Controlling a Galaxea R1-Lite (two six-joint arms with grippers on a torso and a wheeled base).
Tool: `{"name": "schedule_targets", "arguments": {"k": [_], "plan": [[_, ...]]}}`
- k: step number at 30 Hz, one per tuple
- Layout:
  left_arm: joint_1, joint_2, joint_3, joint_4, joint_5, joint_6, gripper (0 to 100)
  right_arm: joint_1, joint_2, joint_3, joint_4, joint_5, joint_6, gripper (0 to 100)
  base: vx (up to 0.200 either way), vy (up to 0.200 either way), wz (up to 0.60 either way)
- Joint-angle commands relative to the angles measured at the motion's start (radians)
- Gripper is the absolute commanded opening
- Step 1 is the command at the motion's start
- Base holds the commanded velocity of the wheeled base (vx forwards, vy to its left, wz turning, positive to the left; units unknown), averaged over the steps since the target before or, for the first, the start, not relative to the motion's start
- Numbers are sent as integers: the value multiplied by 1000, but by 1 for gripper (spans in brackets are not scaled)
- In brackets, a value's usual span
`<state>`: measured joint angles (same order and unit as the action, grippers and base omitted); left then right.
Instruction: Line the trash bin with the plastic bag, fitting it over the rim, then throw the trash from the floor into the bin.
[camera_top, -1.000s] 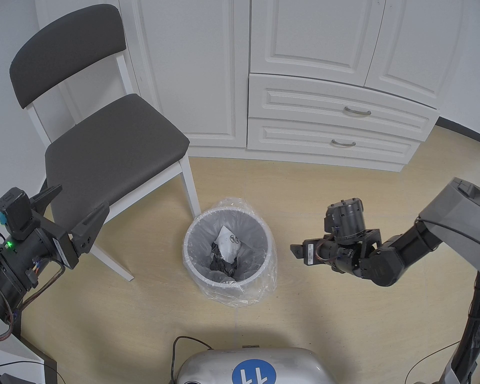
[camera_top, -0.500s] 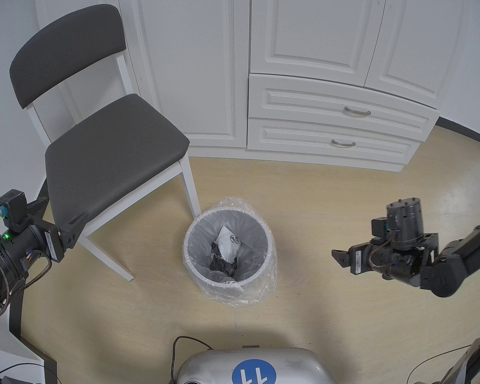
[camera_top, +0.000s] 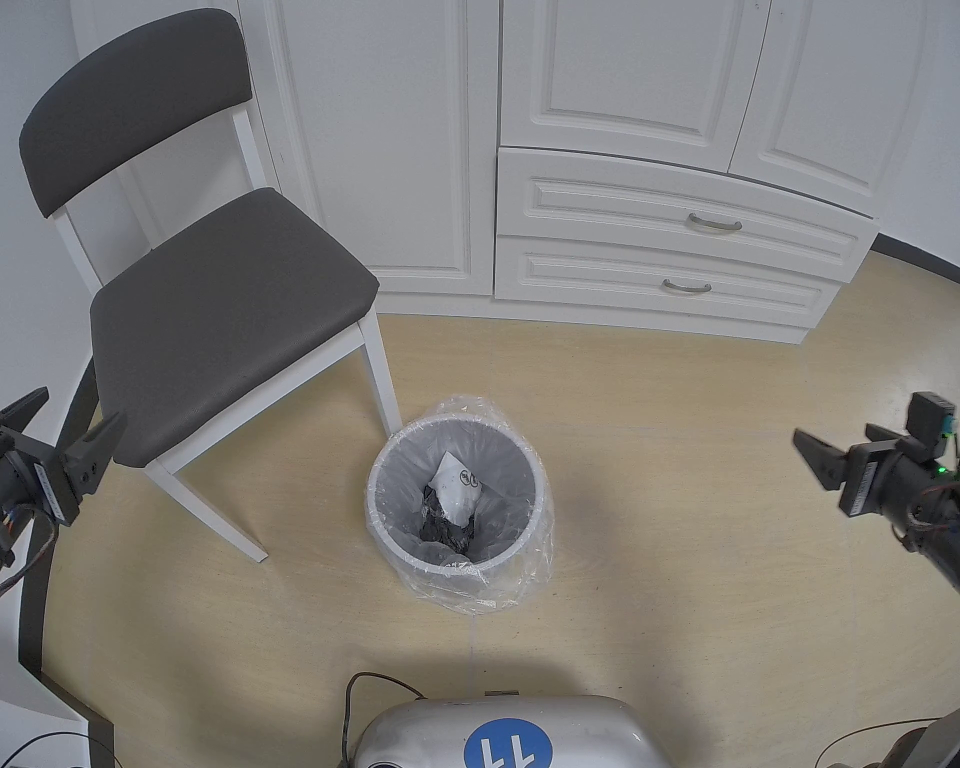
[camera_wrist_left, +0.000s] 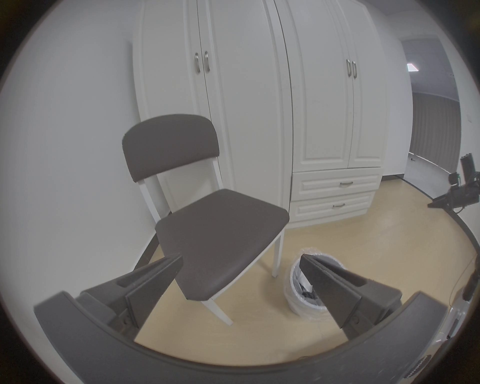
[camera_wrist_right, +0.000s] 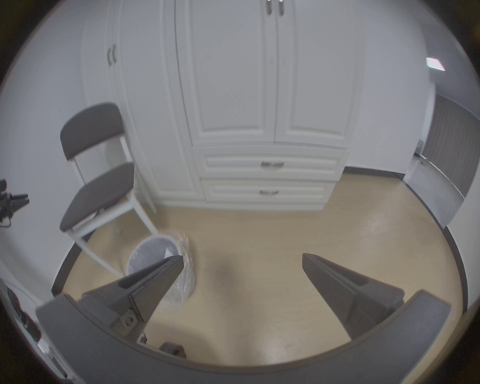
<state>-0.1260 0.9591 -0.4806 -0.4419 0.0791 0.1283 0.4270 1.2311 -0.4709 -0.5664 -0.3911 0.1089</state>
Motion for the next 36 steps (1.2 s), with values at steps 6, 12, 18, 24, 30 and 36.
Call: {"name": "schedule_targets", "arguments": {"k": [6,12,18,24,30,36], "plan": [[-3,-246,-7,15,-2,-4,100,-48,-544,41,5,-117,-29,100,0,0,0],[-3,-321,-6,15,-2,-6,100,-163,-691,57,5,-103,-31,100,0,0,0],[-6,-398,-10,17,-2,-7,100,-251,-834,55,5,-72,-31,100,0,0,0],[-6,-471,-23,34,-4,-6,100,-392,-999,52,6,58,-31,100,0,0,0],[-4,-537,-55,109,-4,-7,100,-438,-1105,77,10,123,-29,100,0,0,0],[3,-596,-62,140,-2,-7,100,-409,-1184,106,36,132,-28,100,0,0,0]]}}
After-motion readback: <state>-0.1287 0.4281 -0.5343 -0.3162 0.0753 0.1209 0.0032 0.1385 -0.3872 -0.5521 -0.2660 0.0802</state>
